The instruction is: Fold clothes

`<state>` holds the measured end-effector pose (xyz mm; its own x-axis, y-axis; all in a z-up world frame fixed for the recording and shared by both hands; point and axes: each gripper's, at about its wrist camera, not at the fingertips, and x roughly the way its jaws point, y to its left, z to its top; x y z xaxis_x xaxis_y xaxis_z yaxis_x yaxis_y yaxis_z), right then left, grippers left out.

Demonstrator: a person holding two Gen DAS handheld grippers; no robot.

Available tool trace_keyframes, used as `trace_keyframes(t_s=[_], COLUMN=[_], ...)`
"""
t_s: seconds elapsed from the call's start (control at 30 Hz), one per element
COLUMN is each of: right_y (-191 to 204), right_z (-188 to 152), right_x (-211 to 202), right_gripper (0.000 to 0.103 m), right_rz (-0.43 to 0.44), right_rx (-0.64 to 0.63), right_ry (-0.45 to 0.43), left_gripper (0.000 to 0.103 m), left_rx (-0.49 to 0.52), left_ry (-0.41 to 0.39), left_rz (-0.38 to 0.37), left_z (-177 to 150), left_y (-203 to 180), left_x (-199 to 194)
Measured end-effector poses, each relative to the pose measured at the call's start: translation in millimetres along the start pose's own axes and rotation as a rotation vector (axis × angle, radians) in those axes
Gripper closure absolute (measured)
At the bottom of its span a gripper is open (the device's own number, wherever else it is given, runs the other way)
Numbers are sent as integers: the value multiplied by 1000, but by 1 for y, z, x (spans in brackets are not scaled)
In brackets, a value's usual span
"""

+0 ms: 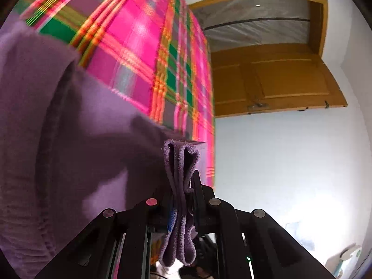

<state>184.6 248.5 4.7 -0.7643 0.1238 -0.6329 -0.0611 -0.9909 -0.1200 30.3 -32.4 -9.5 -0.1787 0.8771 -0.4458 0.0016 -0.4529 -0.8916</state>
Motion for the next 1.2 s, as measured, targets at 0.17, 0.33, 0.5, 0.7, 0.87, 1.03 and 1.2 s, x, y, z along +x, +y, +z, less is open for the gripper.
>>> trace_keyframes(t_s=[0.17,0.33,0.5,0.7,0.87,1.03,1.2], right_y=[2,0,-16,-8,26,71,104], right_z=[1,-1,3,23,36,52,59], right_x=[0,-10,-29,-29,-21,-5,14], right_gripper=[53,53,53,53,54,66,69], right_rz=[37,37,97,132,226,320,458], right_rx=[-56,-88,-27,31,-24,-90,-103], right_ry=[55,95,69,6,-22,-29,-1], left_gripper=[91,91,91,88,88,88,88], left_rx=[-10,-10,-20,-25,-36,-35,-21], left_ry=[-19,-6,6,-31,-66,-83,-119], left_rz=[86,116,130,165,151,138,137], left_z=[5,9,10,12,12,8,4], left_y=[7,10,8,1,3,5,10], left_x=[11,19,20,4,-14,-28,-51])
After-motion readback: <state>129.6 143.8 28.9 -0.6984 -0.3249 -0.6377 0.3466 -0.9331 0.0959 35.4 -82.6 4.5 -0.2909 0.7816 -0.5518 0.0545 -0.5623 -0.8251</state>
